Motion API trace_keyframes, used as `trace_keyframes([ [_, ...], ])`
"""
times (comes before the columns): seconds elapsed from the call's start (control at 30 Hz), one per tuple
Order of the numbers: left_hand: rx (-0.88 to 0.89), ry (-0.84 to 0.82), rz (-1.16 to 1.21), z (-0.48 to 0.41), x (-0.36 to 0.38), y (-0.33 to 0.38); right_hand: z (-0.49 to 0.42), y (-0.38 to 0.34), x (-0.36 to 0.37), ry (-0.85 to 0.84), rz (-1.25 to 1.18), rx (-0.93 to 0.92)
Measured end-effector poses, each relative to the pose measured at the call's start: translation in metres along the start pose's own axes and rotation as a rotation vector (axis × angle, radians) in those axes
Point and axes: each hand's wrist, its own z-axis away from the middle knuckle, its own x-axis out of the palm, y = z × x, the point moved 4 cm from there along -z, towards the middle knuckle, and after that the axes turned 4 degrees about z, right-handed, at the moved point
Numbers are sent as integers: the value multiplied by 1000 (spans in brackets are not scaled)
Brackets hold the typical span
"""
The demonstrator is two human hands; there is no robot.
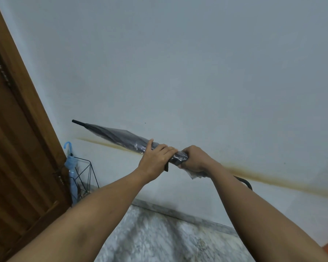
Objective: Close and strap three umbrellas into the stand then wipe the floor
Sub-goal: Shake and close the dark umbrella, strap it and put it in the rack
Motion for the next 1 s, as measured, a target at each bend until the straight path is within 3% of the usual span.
trace_keyframes([
  [0.2,-111,-210,59,-8,1,-4,8,-5,19,338,640,-50],
  [0.33,-109,-231,140,-16,-3,-3,11,-5,23,473,739,-24],
  [0.53,-44,17,98,-10,1,-5,4,-5,6,365,604,7],
  [0.7,3,-78,74,-9,3,-2,1,3,0,285,525,58],
  [0.9,-189,-5,72,-22,-13,6,3,-3,7,319,664,13],
  [1.0,-149,-12,113,-33,-15,19,4,-6,16,287,735,-12],
])
